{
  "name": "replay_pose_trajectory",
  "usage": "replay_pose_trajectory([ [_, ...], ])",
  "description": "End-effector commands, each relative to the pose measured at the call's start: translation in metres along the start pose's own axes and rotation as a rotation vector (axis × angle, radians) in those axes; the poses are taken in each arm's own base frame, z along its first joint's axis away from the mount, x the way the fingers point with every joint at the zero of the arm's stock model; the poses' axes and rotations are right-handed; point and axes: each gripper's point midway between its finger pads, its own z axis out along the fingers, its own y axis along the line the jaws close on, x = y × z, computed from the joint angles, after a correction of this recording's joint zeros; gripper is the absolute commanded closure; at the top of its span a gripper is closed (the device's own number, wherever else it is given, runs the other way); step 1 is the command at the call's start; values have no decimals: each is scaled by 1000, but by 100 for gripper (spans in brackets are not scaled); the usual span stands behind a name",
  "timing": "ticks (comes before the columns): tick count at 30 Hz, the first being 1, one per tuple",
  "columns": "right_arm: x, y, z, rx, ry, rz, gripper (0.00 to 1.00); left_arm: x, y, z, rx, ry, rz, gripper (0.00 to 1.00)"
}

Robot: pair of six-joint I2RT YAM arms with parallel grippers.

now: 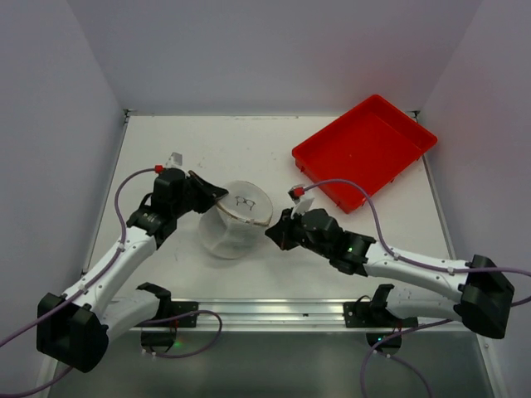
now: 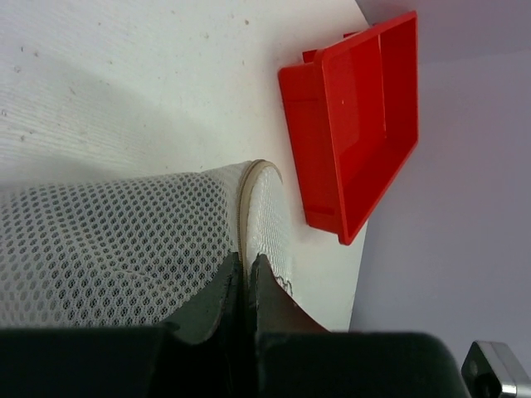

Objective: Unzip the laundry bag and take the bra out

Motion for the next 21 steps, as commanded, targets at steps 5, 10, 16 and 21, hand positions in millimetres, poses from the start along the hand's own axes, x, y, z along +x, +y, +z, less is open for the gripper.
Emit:
replay_pose_trajectory([
  [5,20,-86,-33,201,9,-90,100,-15,-5,11,76,83,161,100],
  [10,4,-57,-30,101,1,-79,100,-10,-40,31,195,219,272,97],
  [16,-34,8,-9,-75,-42,7,100,-21,-70,24,189,153,292,0],
  [21,-40,49,15,-113,-40,-9,100,-37,-27,-9,-54,26,272,0],
])
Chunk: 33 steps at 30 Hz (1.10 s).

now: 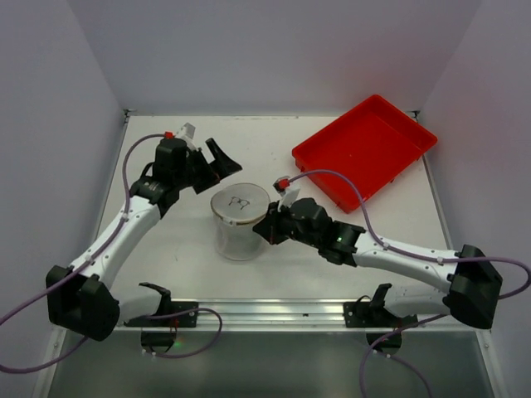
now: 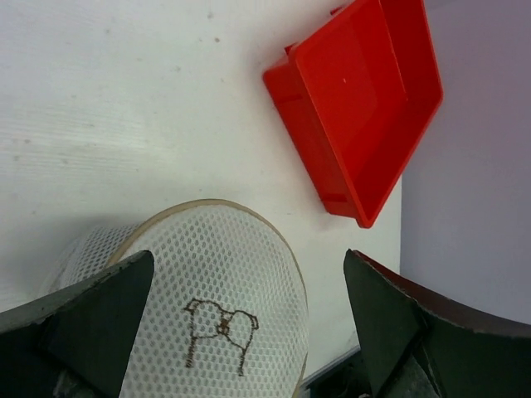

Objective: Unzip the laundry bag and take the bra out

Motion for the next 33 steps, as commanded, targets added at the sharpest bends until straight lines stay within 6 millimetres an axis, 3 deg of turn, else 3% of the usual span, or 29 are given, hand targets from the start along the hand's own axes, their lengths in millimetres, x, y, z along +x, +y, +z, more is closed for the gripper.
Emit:
replay_pose_trajectory([
  [1,-23,45,17,-82,-59,12,100,-5,30,-42,-185,-114,12,0],
  [7,-12,73,34,-122,-25,6,100,22,73,-95,-337,-171,-9,0],
  [12,-1,76,43,-120,1,-5,100,51,82,-118,-302,-174,-97,0],
  [17,6,75,48,-112,15,-9,100,98,89,-96,-202,-22,-191,0],
  [21,9,76,50,-116,22,-11,100,106,79,-87,-121,2,-243,6],
  [27,12,72,49,-104,24,-18,100,114,68,-74,-80,15,-276,38],
  [28,13,71,48,-101,26,-17,100,117,65,-71,-71,17,-269,51],
  [30,12,69,45,-95,26,-20,100,121,65,-67,-73,26,-279,65],
  [31,14,64,43,-78,25,-22,100,122,66,-65,-77,23,-273,79],
  [33,15,59,35,-66,28,-39,100,122,71,-61,-98,20,-263,90],
])
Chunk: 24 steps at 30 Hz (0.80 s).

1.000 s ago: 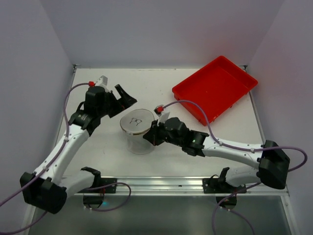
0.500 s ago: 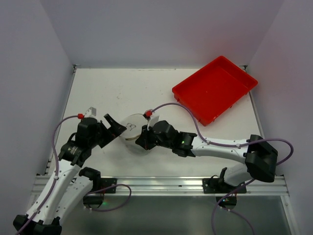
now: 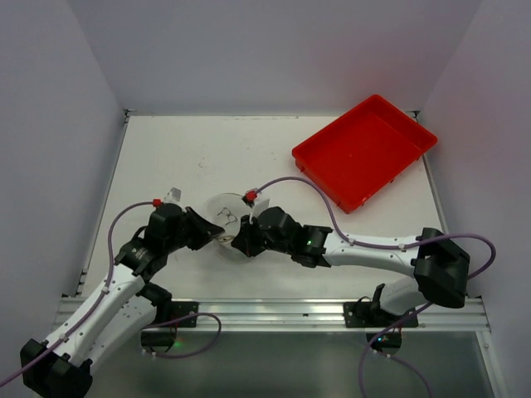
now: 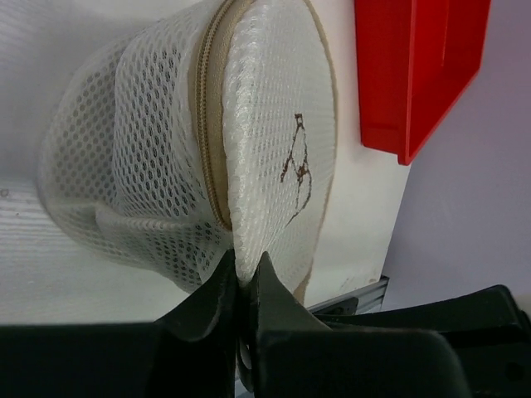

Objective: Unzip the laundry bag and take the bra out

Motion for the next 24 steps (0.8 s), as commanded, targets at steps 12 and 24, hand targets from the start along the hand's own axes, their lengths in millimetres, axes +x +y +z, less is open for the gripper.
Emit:
replay_pose_trajectory([
  [12,13,-172,-108,430,-102,-38,100,-18,-25,31,28,81,247,100],
  [24,-12,-85,-94,9,-85,43,100,-89,-100,85,78,158,519,95],
])
